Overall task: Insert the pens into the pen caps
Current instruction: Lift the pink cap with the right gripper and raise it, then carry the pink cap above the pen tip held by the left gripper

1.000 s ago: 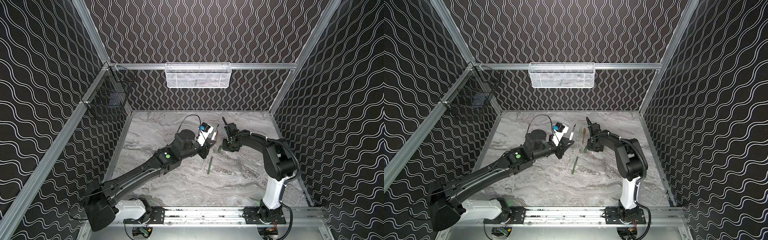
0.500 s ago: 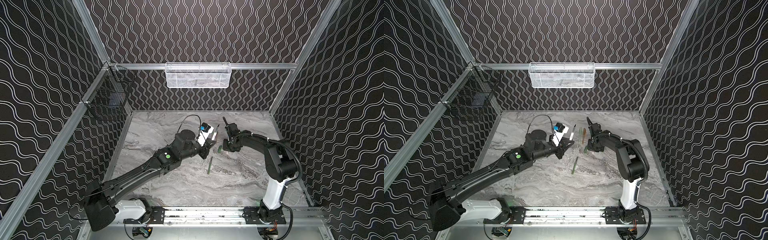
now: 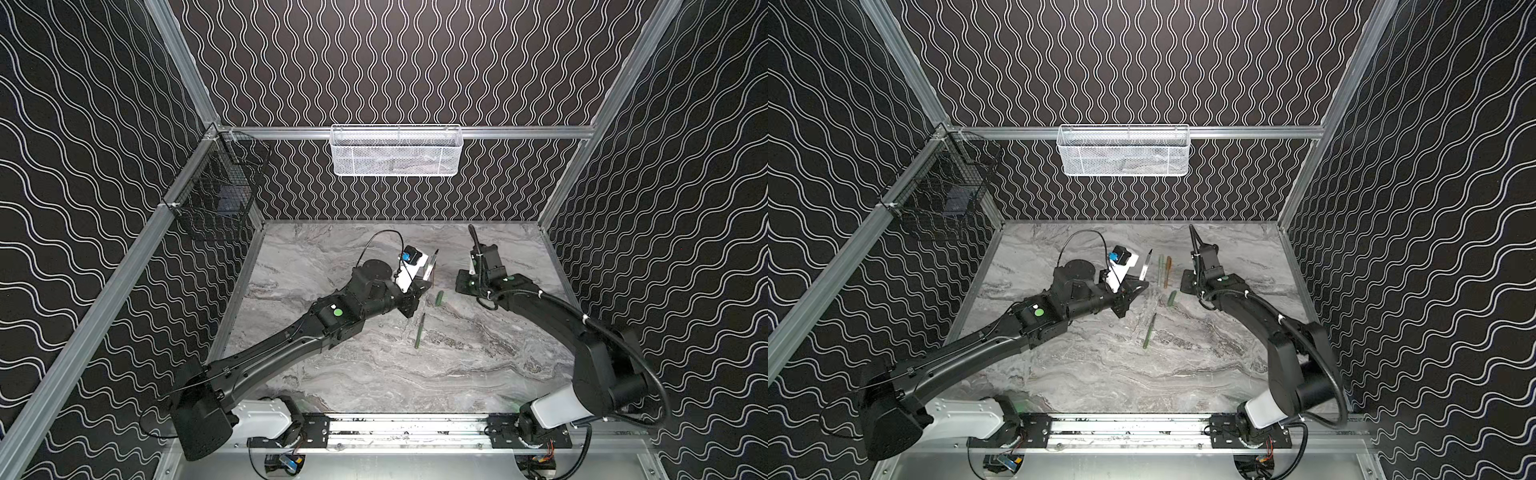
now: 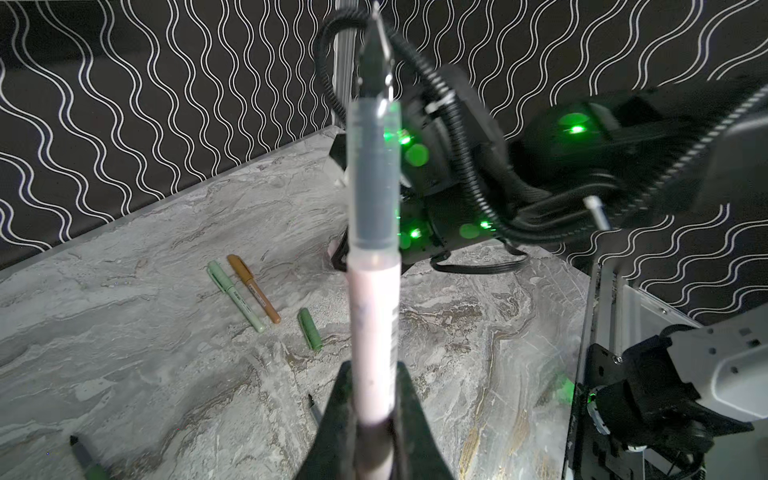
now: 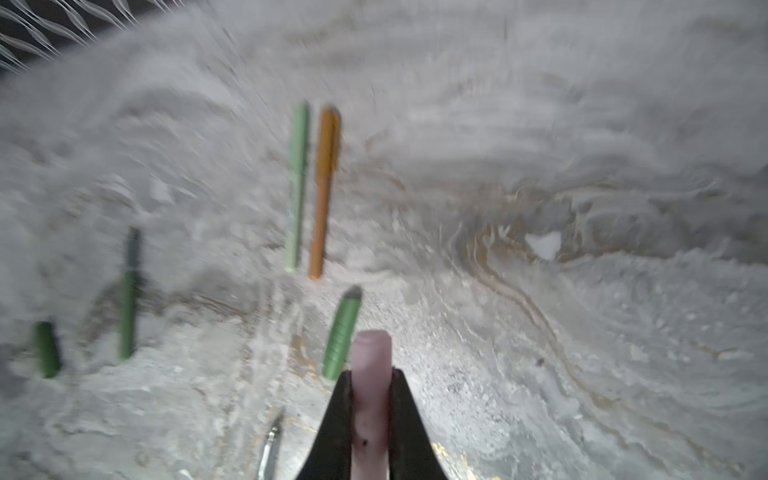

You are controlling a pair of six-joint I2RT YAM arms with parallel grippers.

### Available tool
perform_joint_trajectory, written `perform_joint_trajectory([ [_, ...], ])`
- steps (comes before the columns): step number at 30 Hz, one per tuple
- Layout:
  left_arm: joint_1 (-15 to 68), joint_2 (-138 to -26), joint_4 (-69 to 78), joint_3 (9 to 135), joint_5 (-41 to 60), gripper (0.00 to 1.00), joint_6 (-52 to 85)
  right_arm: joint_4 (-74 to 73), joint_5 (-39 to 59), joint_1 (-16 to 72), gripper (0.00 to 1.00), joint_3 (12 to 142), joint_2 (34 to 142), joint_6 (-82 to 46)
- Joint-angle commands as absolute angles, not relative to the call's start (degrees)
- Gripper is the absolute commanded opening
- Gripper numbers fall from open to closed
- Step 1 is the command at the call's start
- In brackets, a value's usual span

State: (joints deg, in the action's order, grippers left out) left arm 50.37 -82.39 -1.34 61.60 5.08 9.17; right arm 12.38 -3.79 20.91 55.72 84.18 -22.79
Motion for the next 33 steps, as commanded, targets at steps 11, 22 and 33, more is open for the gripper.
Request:
perform_joint_trajectory([
  [11, 50.49, -80.57, 5.68, 58.06, 5.72, 0.0, 9.09, -9.76, -1.17, 21.83, 0.08, 43.48, 59.16, -21.72],
  [22, 51.67, -81.71, 9.89, 55.9, 8.13, 0.0, 10.13, -17.84, 6.53, 23.7, 0.09, 45.85, 53.39, -22.06],
  [33, 53.61, -83.43, 9.7, 56.4, 9.38, 0.0, 11.22, -28.04, 12.04, 27.67, 0.09, 44.84, 50.6, -23.98],
])
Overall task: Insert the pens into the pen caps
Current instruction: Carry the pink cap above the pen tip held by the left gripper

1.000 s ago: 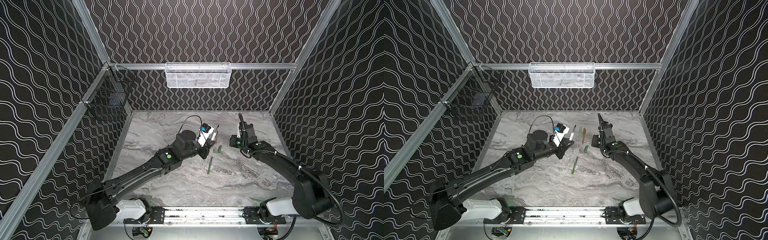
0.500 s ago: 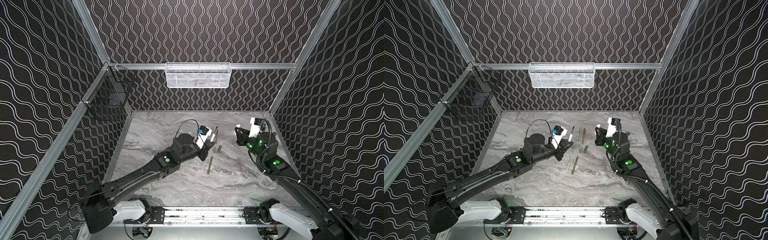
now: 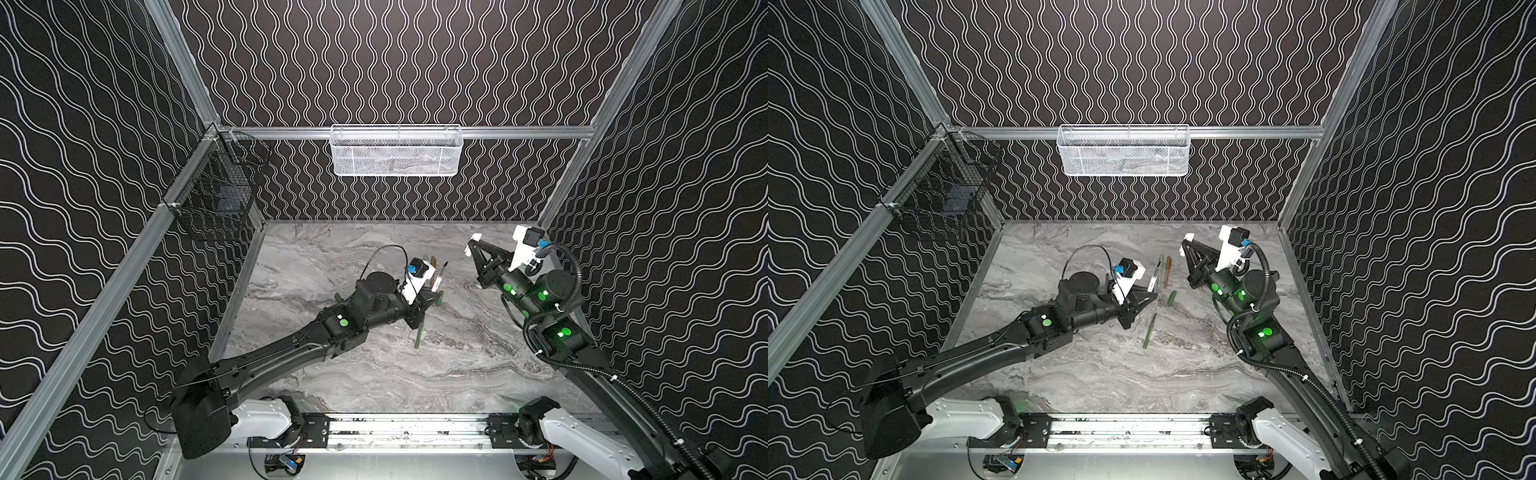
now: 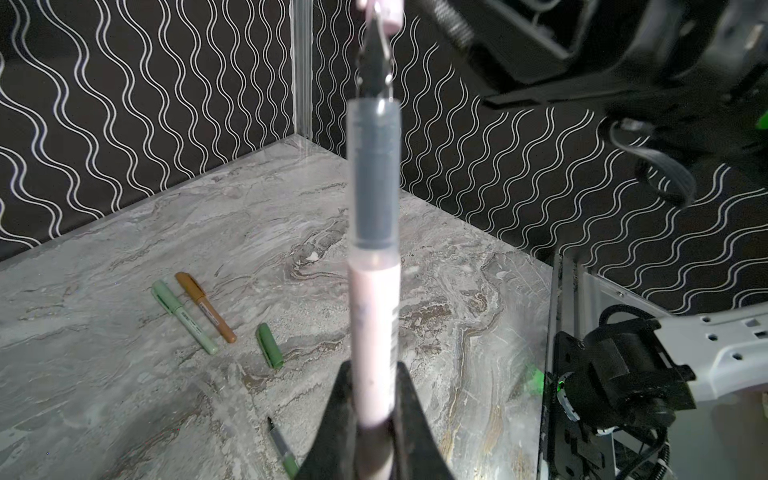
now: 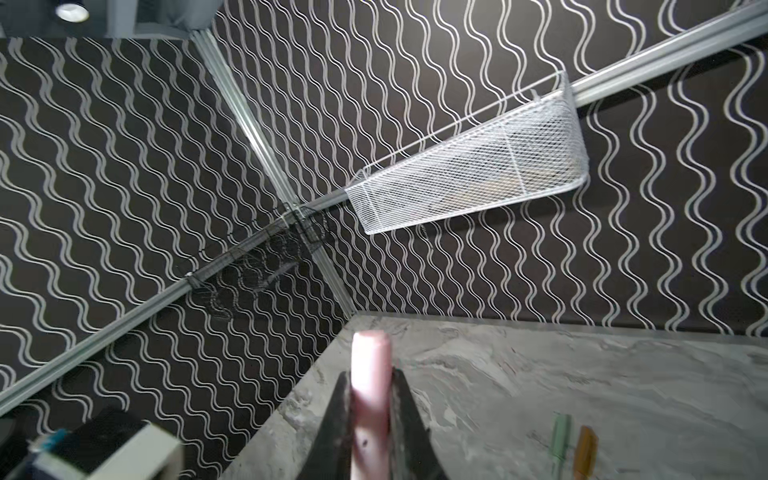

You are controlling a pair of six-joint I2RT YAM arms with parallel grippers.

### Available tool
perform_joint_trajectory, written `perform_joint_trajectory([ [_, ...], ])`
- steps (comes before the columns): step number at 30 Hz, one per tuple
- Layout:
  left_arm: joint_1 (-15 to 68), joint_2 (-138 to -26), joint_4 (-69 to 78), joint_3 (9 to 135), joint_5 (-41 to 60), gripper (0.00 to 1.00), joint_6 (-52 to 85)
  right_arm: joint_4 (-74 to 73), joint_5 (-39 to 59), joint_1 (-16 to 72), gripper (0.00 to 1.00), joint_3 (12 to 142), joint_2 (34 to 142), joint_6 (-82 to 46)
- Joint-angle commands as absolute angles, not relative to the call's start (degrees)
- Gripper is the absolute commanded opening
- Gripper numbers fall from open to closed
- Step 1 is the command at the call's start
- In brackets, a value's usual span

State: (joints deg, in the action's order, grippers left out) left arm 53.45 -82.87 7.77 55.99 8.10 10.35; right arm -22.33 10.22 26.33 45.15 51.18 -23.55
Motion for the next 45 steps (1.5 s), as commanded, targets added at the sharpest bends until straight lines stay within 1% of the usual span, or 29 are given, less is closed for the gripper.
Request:
perform_joint_trajectory([
  [1, 53.61, -83.57, 9.58, 56.59, 9.66, 0.0, 11.71, -28.64, 12.04, 28.38, 0.09, 44.62, 50.4, -23.68],
  [8, 53.7, -83.58, 10.12, 56.34, 10.18, 0.0, 12.04, -30.12, 11.36, 31.15, 0.09, 43.87, 50.53, -22.23],
  [45, 53.79, -83.7, 9.93, 56.51, 9.94, 0.0, 12.57, -33.06, 14.79, 32.2, 0.09, 39.25, 53.0, -27.31],
])
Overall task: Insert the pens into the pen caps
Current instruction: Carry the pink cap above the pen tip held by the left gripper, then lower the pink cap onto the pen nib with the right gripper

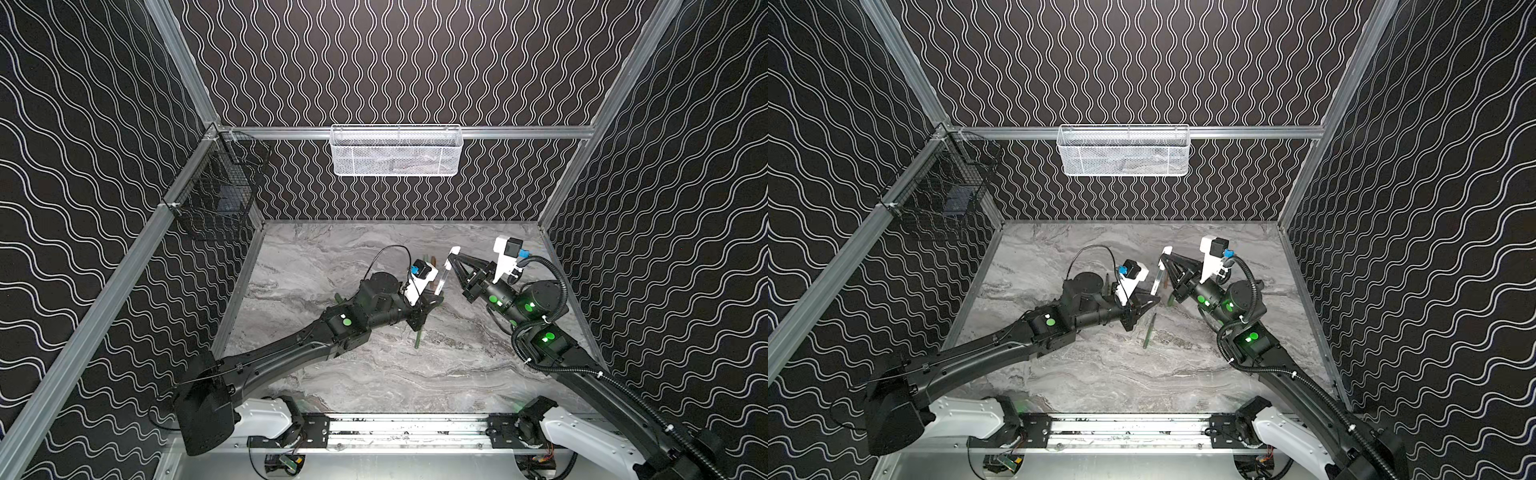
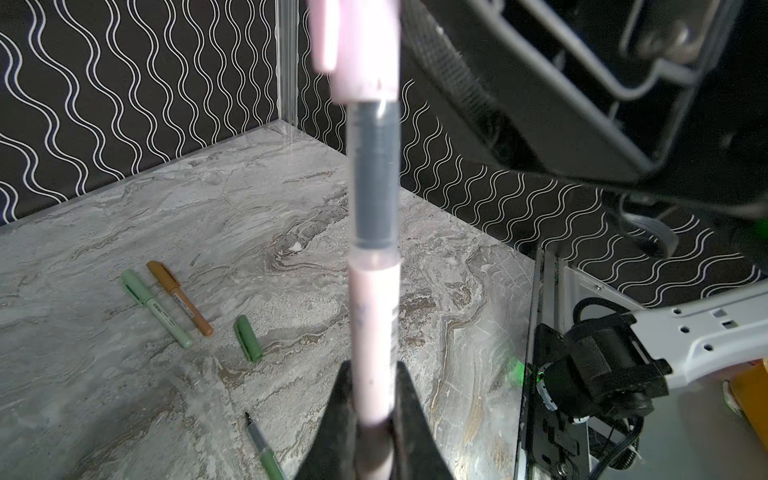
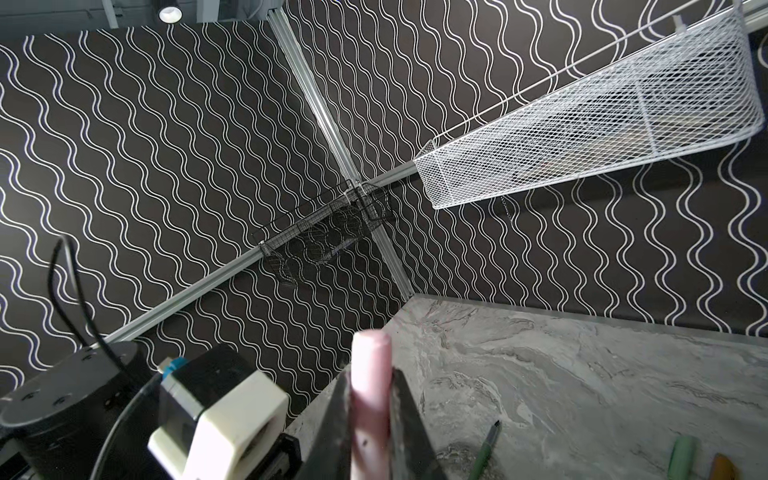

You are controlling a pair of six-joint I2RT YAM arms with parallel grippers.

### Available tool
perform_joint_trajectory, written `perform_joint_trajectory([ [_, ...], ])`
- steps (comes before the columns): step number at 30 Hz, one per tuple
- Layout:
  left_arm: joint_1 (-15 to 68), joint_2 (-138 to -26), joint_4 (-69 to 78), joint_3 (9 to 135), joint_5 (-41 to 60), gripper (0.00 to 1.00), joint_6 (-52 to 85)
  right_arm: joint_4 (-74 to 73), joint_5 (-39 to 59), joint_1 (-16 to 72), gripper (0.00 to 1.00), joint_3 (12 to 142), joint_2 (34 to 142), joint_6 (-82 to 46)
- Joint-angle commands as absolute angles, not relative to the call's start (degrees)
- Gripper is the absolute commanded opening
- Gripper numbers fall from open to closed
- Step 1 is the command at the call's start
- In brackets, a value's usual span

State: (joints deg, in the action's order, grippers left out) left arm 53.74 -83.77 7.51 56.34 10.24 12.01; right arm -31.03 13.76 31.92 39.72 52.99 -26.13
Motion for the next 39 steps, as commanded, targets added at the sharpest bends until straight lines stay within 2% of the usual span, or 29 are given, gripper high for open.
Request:
perform_joint_trajectory([
  [1, 53.79, -83.74, 9.87, 56.6, 9.94, 0.0, 12.6, -33.37, 14.97, 32.28, 0.09, 39.03, 52.92, -27.57],
  [30, 53.79, -82.49, 10.18, 56.25, 9.43, 0.0, 12.79, -36.41, 16.84, 32.57, 0.1, 36.93, 53.96, -29.64],
  [36, 53.79, -82.45, 10.04, 56.08, 8.47, 0.0, 13.03, -31.7, 16.83, 32.61, 0.29, 36.66, 52.88, -28.25],
  [39, 53.79, -82.79, 9.84, 56.21, 7.87, 0.0, 12.83, -29.57, 15.8, 32.67, 0.34, 36.94, 51.52, -27.29],
])
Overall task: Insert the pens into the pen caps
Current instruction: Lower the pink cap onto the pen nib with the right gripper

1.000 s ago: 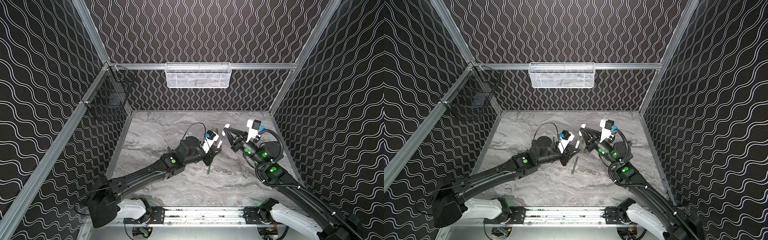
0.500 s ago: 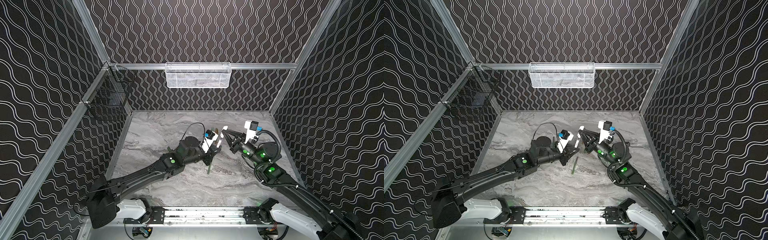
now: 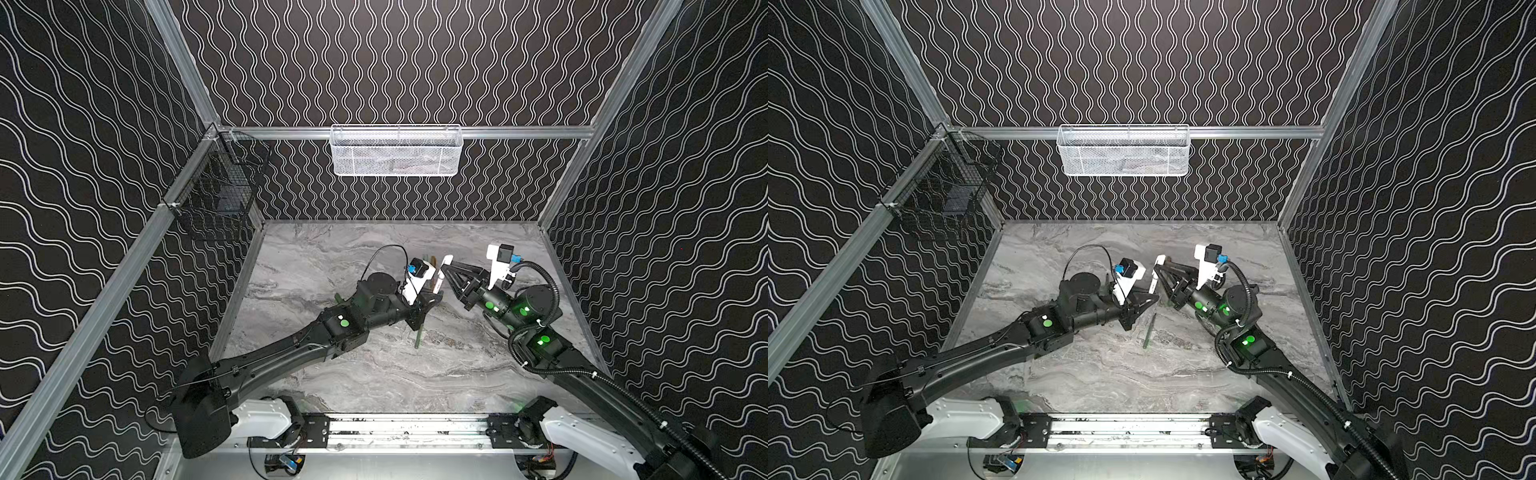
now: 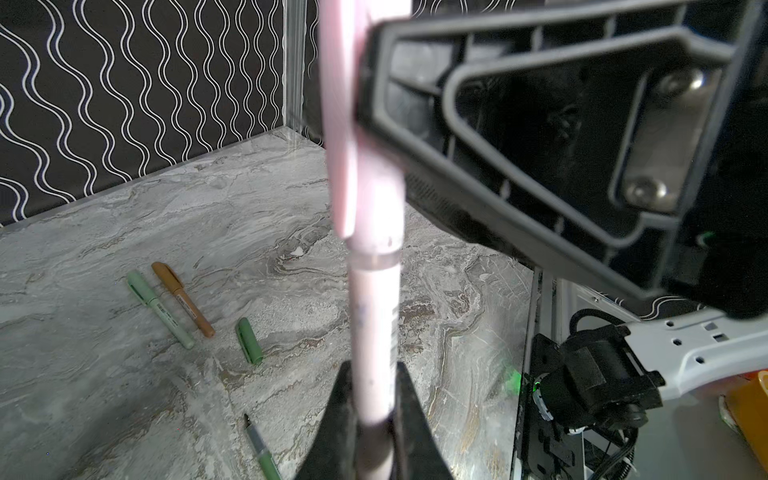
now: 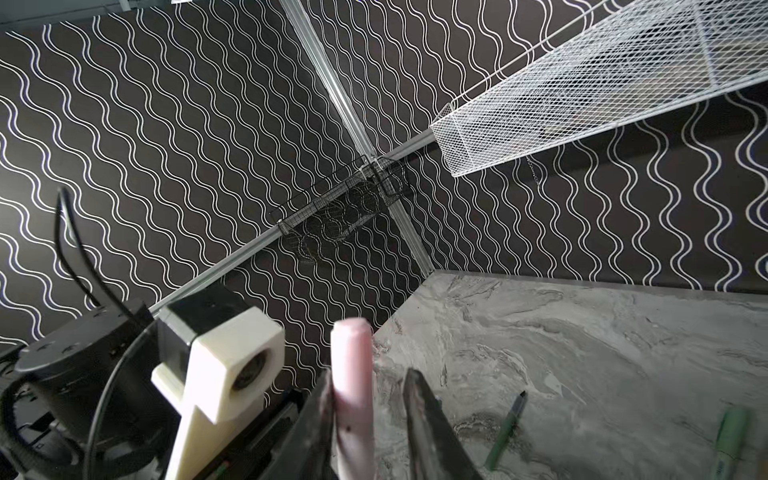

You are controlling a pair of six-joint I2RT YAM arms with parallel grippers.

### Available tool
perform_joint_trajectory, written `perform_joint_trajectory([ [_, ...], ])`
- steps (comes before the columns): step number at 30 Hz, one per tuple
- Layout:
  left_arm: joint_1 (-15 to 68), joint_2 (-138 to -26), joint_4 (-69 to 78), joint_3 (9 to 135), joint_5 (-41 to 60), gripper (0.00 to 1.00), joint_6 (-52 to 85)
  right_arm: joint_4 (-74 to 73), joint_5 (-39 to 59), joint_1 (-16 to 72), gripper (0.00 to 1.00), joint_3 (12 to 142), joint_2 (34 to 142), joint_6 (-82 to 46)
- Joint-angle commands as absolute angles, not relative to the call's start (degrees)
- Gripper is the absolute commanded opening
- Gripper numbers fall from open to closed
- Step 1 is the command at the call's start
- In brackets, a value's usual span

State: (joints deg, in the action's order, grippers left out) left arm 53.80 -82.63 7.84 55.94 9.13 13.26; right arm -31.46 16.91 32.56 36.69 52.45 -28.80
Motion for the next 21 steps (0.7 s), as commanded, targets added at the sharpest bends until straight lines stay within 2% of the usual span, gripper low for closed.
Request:
perform_joint_trajectory([
  [1, 53.79, -82.96, 9.79, 56.21, 7.78, 0.0, 12.75, -28.49, 15.58, 32.61, 0.35, 37.35, 51.23, -26.68],
  [4, 53.81, -83.4, 9.58, 56.33, 7.7, 0.0, 12.57, -23.26, 13.52, 32.62, 0.41, 39.95, 50.5, -24.78],
  [10, 53.79, -83.35, 9.4, 56.36, 7.04, 0.0, 11.83, -12.68, 11.48, 32.61, 0.42, 47.33, 52.88, -21.38],
  [21, 53.79, -83.02, 9.32, 56.32, 6.68, 0.0, 11.1, -6.25, 12.45, 32.52, 0.32, 53.0, 55.34, -20.22],
])
